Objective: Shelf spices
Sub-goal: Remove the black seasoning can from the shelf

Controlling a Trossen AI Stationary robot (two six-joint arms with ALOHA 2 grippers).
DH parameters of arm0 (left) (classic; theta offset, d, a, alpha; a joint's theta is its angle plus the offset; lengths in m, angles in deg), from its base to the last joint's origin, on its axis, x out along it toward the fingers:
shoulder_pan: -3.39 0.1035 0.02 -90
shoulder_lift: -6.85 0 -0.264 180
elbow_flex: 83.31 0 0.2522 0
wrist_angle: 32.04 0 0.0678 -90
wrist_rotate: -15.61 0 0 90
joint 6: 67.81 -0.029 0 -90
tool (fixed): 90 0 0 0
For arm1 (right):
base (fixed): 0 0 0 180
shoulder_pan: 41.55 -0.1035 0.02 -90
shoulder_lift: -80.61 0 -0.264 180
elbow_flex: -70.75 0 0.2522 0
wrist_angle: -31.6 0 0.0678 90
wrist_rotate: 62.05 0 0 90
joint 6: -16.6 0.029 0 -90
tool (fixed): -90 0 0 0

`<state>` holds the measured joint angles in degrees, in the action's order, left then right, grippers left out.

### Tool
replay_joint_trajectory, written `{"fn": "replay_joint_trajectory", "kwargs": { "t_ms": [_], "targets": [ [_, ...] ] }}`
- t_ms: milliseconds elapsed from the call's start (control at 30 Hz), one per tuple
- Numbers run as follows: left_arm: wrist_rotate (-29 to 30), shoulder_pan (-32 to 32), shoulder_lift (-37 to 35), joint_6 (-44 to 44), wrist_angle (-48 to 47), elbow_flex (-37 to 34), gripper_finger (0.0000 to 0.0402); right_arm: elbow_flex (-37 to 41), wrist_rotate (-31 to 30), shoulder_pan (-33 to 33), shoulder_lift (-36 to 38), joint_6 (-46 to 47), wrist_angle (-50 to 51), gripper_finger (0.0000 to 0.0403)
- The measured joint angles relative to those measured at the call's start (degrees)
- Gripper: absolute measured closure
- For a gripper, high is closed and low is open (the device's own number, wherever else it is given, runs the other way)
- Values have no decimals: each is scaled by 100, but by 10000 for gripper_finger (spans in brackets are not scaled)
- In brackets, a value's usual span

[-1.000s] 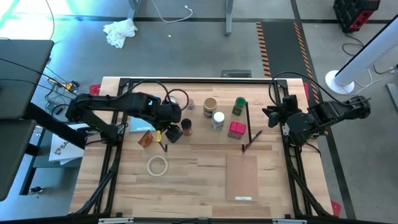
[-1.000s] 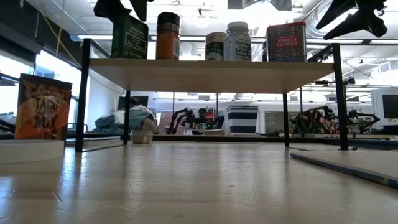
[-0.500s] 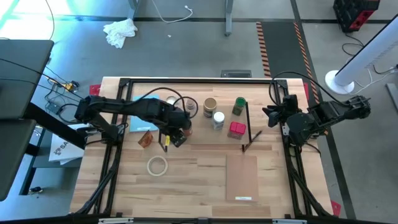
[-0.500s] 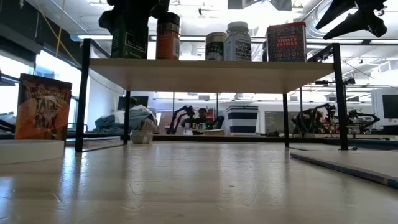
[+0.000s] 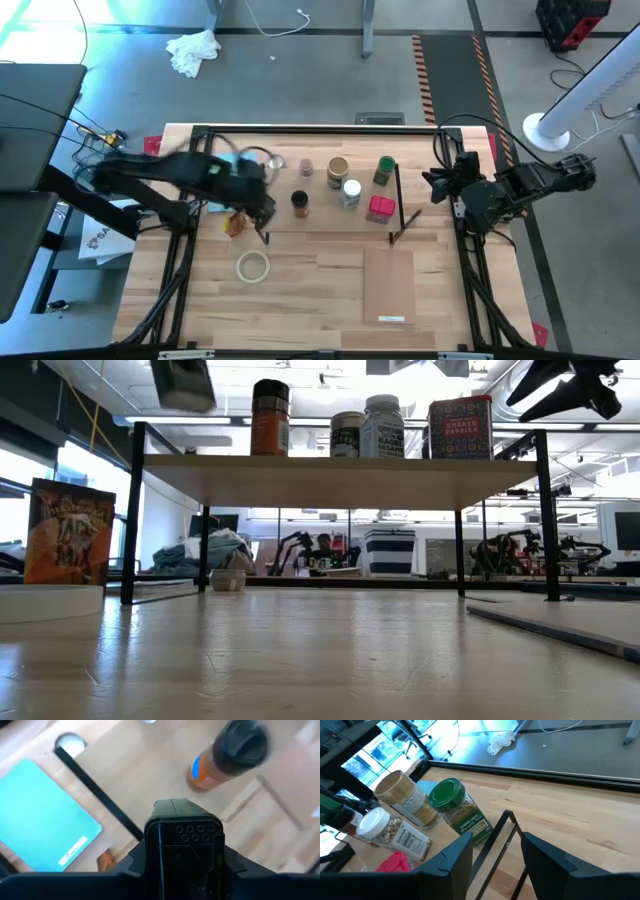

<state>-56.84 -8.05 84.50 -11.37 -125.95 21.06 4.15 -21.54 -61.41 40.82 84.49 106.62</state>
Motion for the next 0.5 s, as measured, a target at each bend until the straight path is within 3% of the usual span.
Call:
{"fn": "replay_joint_trajectory", "kwargs": {
  "t_ms": [133, 300, 500],
  "targets": [
    [-135, -370, -373, -200, -266, 4, 293, 2, 75, -2, 1, -247, -423, 237],
    [-816, -1038, -305, -910, -1036, 0, 293, 2, 784, -2, -1, -1309, -1653, 237],
    [-665, -1712, -245, -1706, -913, -380, 293, 2, 1211, -2, -119, -1829, -3138, 237]
  ]
}}
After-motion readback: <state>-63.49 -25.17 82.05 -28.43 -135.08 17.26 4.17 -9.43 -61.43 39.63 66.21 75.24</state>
